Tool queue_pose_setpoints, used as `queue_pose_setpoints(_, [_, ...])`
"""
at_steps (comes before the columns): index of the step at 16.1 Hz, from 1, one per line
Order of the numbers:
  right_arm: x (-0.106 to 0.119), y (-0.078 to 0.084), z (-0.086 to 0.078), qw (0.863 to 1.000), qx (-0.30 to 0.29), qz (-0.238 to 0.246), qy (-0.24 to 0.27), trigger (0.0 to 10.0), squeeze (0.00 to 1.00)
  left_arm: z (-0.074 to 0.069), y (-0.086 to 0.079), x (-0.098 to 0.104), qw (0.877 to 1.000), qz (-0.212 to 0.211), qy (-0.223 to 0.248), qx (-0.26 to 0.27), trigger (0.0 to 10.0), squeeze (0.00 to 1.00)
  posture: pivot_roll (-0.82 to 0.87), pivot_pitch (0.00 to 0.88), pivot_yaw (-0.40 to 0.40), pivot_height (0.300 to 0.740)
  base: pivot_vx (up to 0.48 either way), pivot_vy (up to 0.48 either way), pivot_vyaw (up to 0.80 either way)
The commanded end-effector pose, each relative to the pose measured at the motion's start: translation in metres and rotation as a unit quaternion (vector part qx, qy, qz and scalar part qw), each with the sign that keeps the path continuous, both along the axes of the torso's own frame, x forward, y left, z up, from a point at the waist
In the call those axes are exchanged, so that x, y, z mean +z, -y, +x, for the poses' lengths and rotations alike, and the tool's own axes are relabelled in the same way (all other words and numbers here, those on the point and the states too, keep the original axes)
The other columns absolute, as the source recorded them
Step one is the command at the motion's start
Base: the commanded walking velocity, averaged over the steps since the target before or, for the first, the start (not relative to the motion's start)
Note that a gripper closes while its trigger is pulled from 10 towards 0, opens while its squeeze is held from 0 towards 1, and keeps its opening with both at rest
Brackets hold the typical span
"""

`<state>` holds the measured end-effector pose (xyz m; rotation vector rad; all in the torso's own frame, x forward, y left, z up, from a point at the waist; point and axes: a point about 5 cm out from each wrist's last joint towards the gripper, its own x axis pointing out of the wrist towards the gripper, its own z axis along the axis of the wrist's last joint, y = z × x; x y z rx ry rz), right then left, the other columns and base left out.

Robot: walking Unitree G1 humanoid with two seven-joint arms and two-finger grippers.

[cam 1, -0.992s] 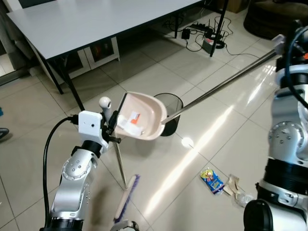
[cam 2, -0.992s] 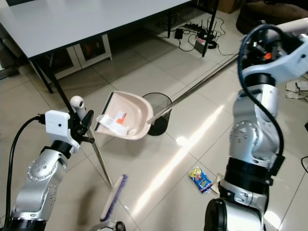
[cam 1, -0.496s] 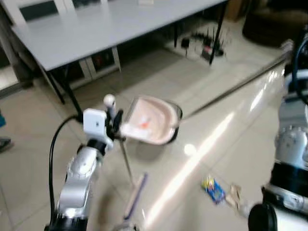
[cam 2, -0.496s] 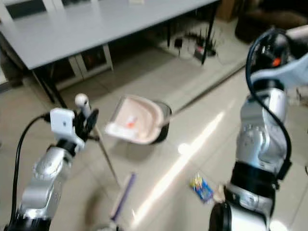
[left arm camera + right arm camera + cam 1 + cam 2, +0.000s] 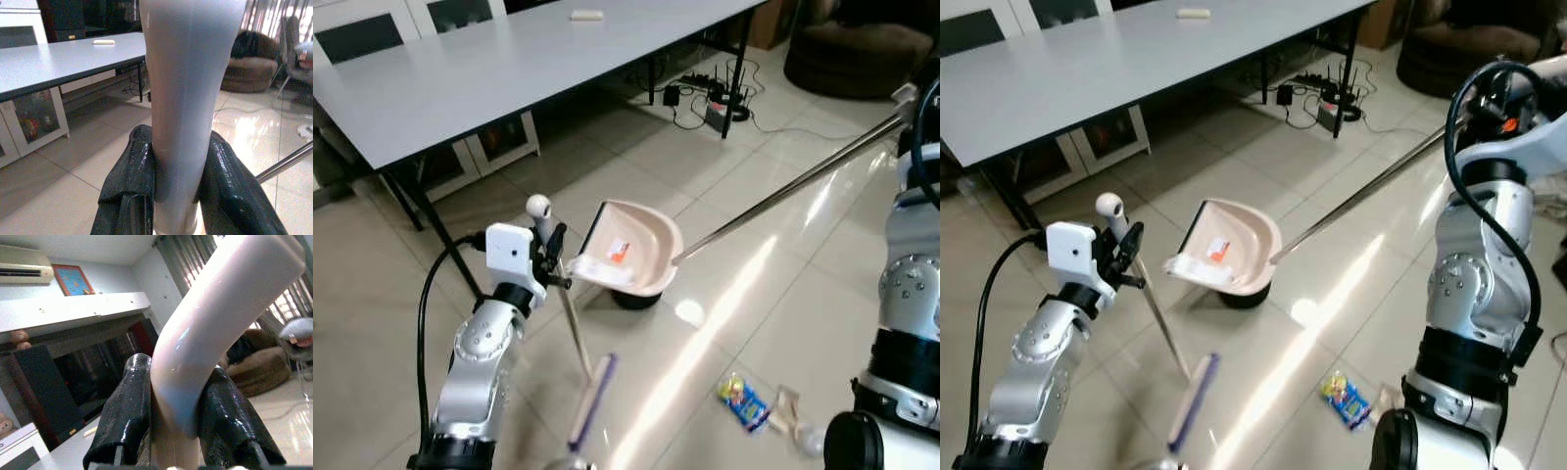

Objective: Sweep floor

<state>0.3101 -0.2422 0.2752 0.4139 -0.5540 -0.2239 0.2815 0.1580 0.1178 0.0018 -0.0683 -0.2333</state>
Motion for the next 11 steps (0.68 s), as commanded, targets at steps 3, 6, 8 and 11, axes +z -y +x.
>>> queue_pose_setpoints(3, [0.0127,-0.0129,0.0025,0.999,0.028,0.014,0.033,10.0,0.00,0.0024,-0.0098,0.0080,1.000,0.016,0.019,0.016,10.0,0.00,-0.02,0.038,0.022,0.740,0.420,0.000,0.00])
queue_pose_setpoints(6, [0.0108,-0.0135,0.0025,0.999,0.026,0.011,0.029,10.0,0.00,0.0014,-0.0096,0.0072,1.000,0.017,0.019,0.014,10.0,0.00,-0.02,0.046,0.022,0.740,0.419,0.000,0.00])
queue_pose_setpoints(8, [0.0116,-0.0147,0.0030,0.999,0.026,0.008,0.032,10.0,0.00,-0.0007,-0.0123,0.0053,1.000,0.019,0.016,0.017,10.0,0.00,-0.02,0.046,0.023,0.740,0.420,0.000,0.00])
queue_pose_setpoints(11, [0.0088,-0.0134,0.0040,0.999,0.019,0.010,0.031,10.0,0.00,-0.0043,-0.0172,0.0026,0.999,0.024,0.012,0.019,10.0,0.00,-0.01,0.046,0.022,0.740,0.416,0.000,0.00])
